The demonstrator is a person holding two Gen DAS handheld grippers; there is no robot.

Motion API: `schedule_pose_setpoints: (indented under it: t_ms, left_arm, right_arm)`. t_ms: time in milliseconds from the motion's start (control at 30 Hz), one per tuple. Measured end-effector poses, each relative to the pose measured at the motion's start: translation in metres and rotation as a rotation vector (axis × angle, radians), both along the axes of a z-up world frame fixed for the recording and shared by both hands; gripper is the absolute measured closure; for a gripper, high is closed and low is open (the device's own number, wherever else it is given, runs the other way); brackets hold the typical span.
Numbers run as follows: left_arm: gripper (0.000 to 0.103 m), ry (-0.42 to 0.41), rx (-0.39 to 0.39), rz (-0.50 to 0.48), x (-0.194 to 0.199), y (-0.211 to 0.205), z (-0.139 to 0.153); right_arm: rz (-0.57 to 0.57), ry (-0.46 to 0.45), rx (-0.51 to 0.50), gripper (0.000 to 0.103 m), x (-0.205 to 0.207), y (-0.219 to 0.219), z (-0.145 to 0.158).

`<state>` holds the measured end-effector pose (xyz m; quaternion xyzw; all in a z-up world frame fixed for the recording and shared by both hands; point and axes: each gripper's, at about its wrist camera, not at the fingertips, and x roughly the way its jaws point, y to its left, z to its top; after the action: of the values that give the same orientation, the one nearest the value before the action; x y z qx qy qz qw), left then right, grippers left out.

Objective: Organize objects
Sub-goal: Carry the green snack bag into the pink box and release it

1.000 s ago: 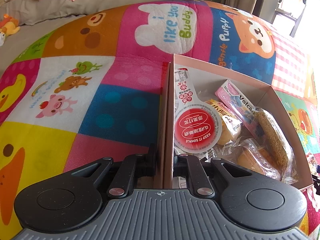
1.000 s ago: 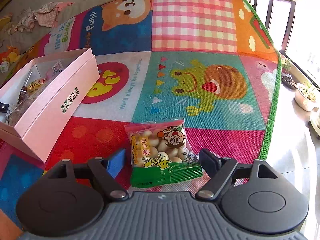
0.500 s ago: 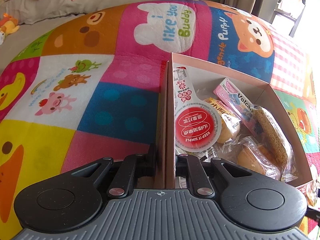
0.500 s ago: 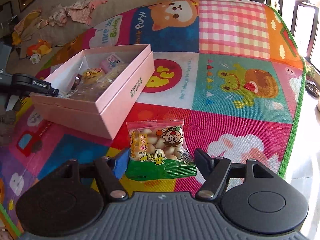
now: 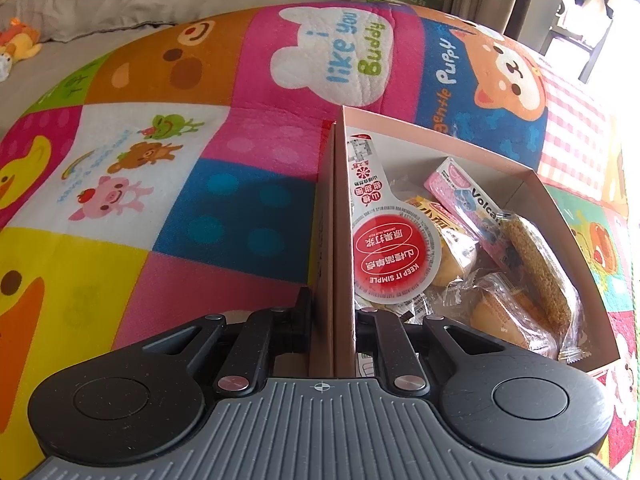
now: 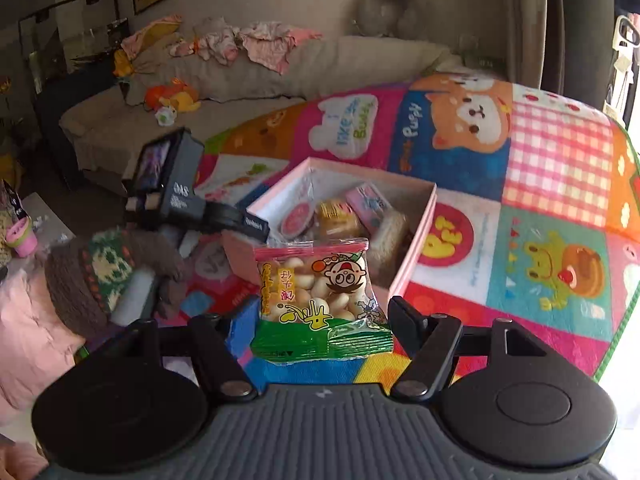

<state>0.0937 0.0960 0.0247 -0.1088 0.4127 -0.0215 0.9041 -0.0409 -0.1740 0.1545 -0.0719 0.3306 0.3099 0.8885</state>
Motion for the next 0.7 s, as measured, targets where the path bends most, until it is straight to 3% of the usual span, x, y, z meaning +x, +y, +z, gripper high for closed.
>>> schedule_pose_setpoints:
  t_ms: [100, 267, 333, 467, 567, 700]
  left_arm:
    - [0.089, 0.002, 0.000, -0.003, 0.000, 0.000, 0.000]
    - [0.089, 0.007, 0.006, 0.005, 0.001, -0.001, 0.001]
    - [0.090, 0.012, 0.011, 0.006, 0.002, -0.001, 0.001]
    - [0.091, 0.014, 0.032, 0.008, 0.000, -0.003, 0.001]
    - [0.090, 0.024, -0.001, 0.016, -0.001, 0.004, 0.000]
    - [0.089, 0.012, -0.017, 0.011, -0.002, 0.007, 0.000]
  right_arm:
    - [0.008, -0.059, 0.054, 0.033, 0.022, 0.020, 0.029]
    - [-0.004, -0.150, 0.093, 0.033, 0.058, 0.055, 0.053]
    - [-0.036, -0.116, 0.131, 0.033, 0.079, 0.064, 0.054]
    - [-0.065, -0.051, 0.185, 0.032, 0.114, 0.075, 0.043]
    - [-0.065, 0.015, 0.208, 0.020, 0.141, 0.077, 0.023]
    - [-0.025, 0.024, 0.154, 0.020, 0.168, 0.083, -0.006]
